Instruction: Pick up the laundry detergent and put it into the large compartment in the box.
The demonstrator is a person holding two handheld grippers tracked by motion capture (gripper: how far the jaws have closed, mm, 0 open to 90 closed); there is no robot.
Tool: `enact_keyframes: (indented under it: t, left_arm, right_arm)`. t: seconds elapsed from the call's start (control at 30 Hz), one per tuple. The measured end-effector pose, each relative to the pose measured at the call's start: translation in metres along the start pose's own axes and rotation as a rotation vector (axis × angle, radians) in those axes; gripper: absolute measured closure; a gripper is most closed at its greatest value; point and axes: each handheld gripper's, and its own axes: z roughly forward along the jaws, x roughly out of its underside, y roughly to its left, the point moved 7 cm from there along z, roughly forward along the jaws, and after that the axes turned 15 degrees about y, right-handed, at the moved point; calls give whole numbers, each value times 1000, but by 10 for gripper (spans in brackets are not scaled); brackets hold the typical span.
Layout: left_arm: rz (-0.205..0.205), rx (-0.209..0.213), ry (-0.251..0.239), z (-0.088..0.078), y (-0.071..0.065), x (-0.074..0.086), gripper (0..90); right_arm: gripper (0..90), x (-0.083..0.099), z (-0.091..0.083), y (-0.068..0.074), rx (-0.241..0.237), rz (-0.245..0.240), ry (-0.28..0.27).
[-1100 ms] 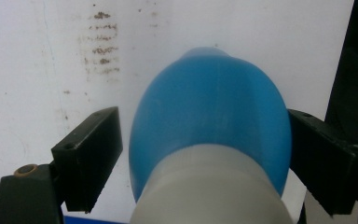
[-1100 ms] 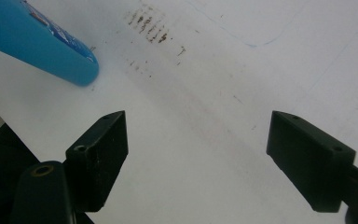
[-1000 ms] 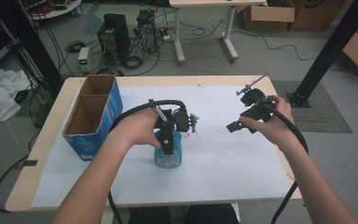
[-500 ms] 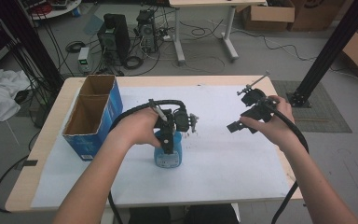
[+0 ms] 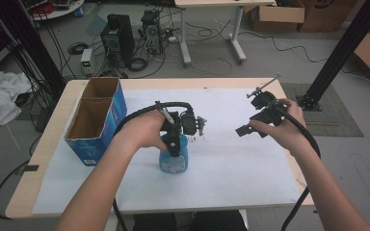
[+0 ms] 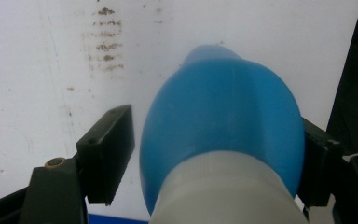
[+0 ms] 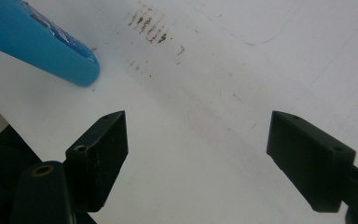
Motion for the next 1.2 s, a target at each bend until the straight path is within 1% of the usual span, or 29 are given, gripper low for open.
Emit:
enact_keyframes:
  t: [0.03,0.17,0.2,0.27,0.4,0.63,0.9,0.97,1.07,1.13,1.17,1.2]
  left_arm:
    - [0,-2,1,0,0,0,261]
    - [-1,14,10,0,1,2,279]
    - [-4,14,1,1,1,2,279]
    - [0,18,2,0,0,2,290]
    - [3,39,0,0,0,2,329]
    - [4,56,-2,-1,-1,3,367]
    - [6,57,-6,-1,-1,3,373]
    - [9,55,2,-2,-1,2,374]
    - [-6,57,25,-3,0,2,376]
    - [-24,62,26,-6,1,2,376]
    - [-24,62,26,-6,1,2,376]
    - [-38,55,32,-12,3,4,376]
  right_arm:
    - [204,0,0,0,0,0,0]
    - [204,0,0,0,-2,-2,0]
    - [204,0,0,0,-2,-1,-1]
    - [204,-1,0,0,-2,-2,-2]
    - [204,-1,1,0,-4,0,-2]
    - [204,-1,1,1,-5,-3,-2]
    - [211,-1,2,1,-7,-4,-3]
    - [211,-1,1,1,-10,-1,-4]
    - [211,-1,0,1,-10,-2,-7]
    - [210,-1,-1,1,-10,-3,-9]
    - [210,-1,-1,1,-9,-5,-10]
    - [210,-1,-2,0,-10,-8,-12]
